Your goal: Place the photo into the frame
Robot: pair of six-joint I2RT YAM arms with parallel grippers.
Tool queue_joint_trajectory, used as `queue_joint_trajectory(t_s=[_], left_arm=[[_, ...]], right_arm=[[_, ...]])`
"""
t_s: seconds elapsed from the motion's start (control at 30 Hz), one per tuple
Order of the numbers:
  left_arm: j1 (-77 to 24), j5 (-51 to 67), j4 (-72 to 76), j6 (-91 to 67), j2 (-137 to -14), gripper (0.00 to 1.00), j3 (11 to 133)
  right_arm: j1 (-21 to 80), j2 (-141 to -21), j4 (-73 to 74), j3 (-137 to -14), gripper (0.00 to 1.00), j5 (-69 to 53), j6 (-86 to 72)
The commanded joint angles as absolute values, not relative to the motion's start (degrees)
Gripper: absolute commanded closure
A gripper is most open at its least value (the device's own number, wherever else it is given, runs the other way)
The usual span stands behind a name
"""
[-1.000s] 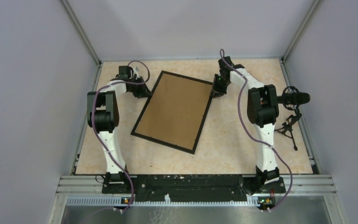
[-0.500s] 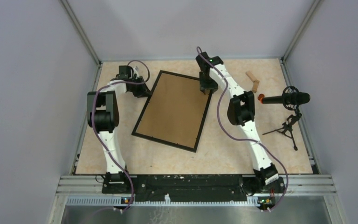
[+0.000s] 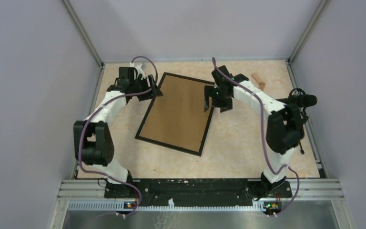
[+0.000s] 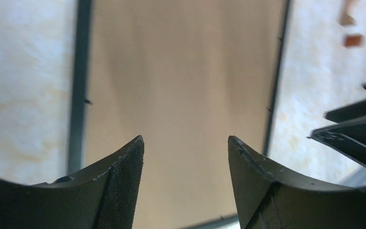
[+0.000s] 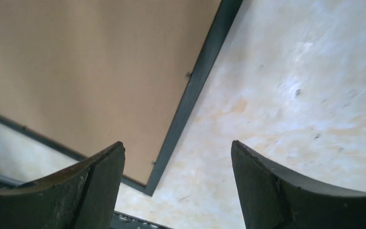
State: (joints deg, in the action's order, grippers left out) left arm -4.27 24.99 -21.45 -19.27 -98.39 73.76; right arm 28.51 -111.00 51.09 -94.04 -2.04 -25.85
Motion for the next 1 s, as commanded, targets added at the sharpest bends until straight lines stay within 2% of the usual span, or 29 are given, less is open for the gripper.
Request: queue_joint_trajectory(t_s=[0.0,0.1,0.33,0.47,0.6,0.77,0.87,0.97], left_arm=[[-7.0,32.8,-23.0,-17.8,-84.4,0.3,66.0],[-12.4,33.3,-26.8,-16.1,-78.6,0.3,62.0],[-22.1,35.8,-25.8,-18.0,-66.2,0.33,51.1],[-27.4,36.7,-23.5,-19.4,-62.0,0.36,46.9],[-30.3,35.6,-23.8,-18.6,-59.1,0.36,45.0],[-34.7,33.4,-22.0,-18.7,-58.2,0.25,43.5],[-39.5,27.8,-21.9,-18.7,-59.2,0.23,43.7],[-47.0,16.3,-21.5,-19.1,-60.8,0.2,44.3]], right_arm=[[30.5,-97.3,35.9,-76.2,0.2,-10.7,-34.8],[31.0,-93.8,28.0,-67.6,0.2,-17.0,-40.1],[33.8,-99.2,32.0,-68.7,0.24,-15.3,-42.2],[34.0,-103.4,35.0,-70.0,0.36,-12.5,-42.9],[34.6,-105.9,36.0,-70.6,0.53,-11.8,-42.7],[35.6,-108.6,37.9,-71.5,0.66,-9.7,-43.3],[35.8,-108.8,38.3,-70.6,0.83,-8.1,-44.9],[35.8,-107.2,38.8,-70.8,1.0,-7.5,-46.6]])
